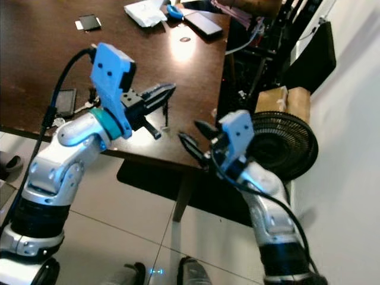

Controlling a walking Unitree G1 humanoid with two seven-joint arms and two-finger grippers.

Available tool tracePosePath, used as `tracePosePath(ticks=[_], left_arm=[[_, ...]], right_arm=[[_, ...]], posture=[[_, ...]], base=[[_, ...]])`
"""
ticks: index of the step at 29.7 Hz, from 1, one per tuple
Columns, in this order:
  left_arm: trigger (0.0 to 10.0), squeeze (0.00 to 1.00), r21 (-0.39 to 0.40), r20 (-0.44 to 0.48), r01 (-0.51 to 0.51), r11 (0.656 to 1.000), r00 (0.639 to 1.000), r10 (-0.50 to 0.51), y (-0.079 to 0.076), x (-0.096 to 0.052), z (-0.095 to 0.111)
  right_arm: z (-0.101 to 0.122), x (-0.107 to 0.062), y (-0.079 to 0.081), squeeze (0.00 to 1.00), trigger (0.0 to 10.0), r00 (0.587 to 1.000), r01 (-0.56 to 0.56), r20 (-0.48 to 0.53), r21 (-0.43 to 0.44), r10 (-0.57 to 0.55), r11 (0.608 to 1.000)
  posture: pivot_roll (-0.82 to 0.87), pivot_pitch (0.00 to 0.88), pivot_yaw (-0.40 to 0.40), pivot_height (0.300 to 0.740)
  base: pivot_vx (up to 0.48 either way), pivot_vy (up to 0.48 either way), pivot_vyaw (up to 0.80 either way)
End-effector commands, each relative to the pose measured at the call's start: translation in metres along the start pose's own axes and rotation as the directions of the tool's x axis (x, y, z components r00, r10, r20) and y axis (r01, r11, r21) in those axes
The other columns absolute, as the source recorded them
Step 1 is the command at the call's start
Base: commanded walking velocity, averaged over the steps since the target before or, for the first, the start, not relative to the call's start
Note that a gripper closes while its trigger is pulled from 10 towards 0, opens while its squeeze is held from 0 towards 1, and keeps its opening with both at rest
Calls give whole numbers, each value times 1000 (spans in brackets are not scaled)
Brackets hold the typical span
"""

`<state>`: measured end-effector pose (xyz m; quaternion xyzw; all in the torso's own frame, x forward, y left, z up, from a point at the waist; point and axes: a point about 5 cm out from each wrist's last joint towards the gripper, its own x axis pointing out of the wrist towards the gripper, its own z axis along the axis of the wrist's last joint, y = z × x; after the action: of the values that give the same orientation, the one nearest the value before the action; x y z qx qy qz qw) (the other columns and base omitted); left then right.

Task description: Hang keys on a hook

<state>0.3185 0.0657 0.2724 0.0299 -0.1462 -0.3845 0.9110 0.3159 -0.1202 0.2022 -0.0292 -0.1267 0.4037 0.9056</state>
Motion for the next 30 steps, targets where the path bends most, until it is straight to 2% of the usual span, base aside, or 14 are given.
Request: tracePosePath(ticks=[1, 5, 15, 16, 18, 19, 25, 26, 27, 28, 29, 30], left_arm=[[10000, 0, -6, -16, 9, 1000, 1000, -9, -4, -2, -3], [10000, 0, -7, -20, 1, 1000, 1000, -1, -4, -3, -3], [10000, 0, -15, -20, 0, 1000, 1000, -1, -4, -3, -2], [10000, 0, -16, -21, 1, 1000, 1000, -2, -4, -3, -2], [10000, 0, -17, -22, 2, 1000, 1000, -2, -4, -3, -2], [10000, 0, -18, -23, 1, 1000, 1000, -1, -4, -2, -2], [10000, 0, -18, -26, -4, 1000, 1000, 3, -4, -2, -2], [10000, 0, -18, -26, -6, 1000, 1000, 6, -3, -3, -2], [10000, 0, -18, -26, -6, 1000, 1000, 6, -3, -3, -2], [10000, 0, -18, -27, -9, 1000, 1000, 8, -3, -3, -2], [10000, 0, -18, -27, -9, 1000, 1000, 8, -3, -3, -2], [10000, 0, -18, -28, -11, 1000, 1000, 11, -2, -3, -2]], right_arm=[[-4, 4, 6, 0, 10000, 999, -42, -2, 11, 42, 999], [3, 11, 7, 0, 10000, 998, -57, 24, 3, 57, 998], [11, 12, 8, 0, 10000, 996, -67, 62, 5, 67, 998], [11, 12, 8, 0, 9333, 996, -67, 62, 4, 66, 998], [11, 13, 7, 0, 9569, 996, -63, 62, -1, 63, 998], [10, 16, 5, 0, 10000, 997, -48, 55, -19, 49, 999], [11, 21, 1, 0, 9843, 998, -32, 56, -29, 33, 999], [11, 22, 1, 0, 4157, 998, -30, 57, -29, 31, 999], [11, 22, 1, 0, 4157, 998, -30, 57, -29, 31, 999], [11, 23, 1, 0, 2157, 998, -29, 57, -29, 31, 999], [11, 23, 1, 0, 2157, 998, -29, 57, -29, 31, 999], [11, 23, 1, 0, 0, 998, -30, 59, -27, 31, 999]], posture=[[11, 131, 17, 740], [16, 132, 12, 740], [7, 128, 15, 740], [7, 128, 15, 740], [7, 123, 15, 740], [7, 120, 14, 740], [9, 119, 14, 740], [9, 119, 14, 740], [9, 119, 14, 740], [9, 119, 14, 740], [9, 119, 14, 740], [13, 121, 13, 740]], base=[[0, 0, 0], [0, 0, 0], [0, 0, 0], [0, 0, 0], [0, 0, 0], [0, 0, 0], [0, 0, 0], [0, 0, 0], [0, 0, 0], [0, 0, 0], [0, 0, 0], [0, 0, 0]])
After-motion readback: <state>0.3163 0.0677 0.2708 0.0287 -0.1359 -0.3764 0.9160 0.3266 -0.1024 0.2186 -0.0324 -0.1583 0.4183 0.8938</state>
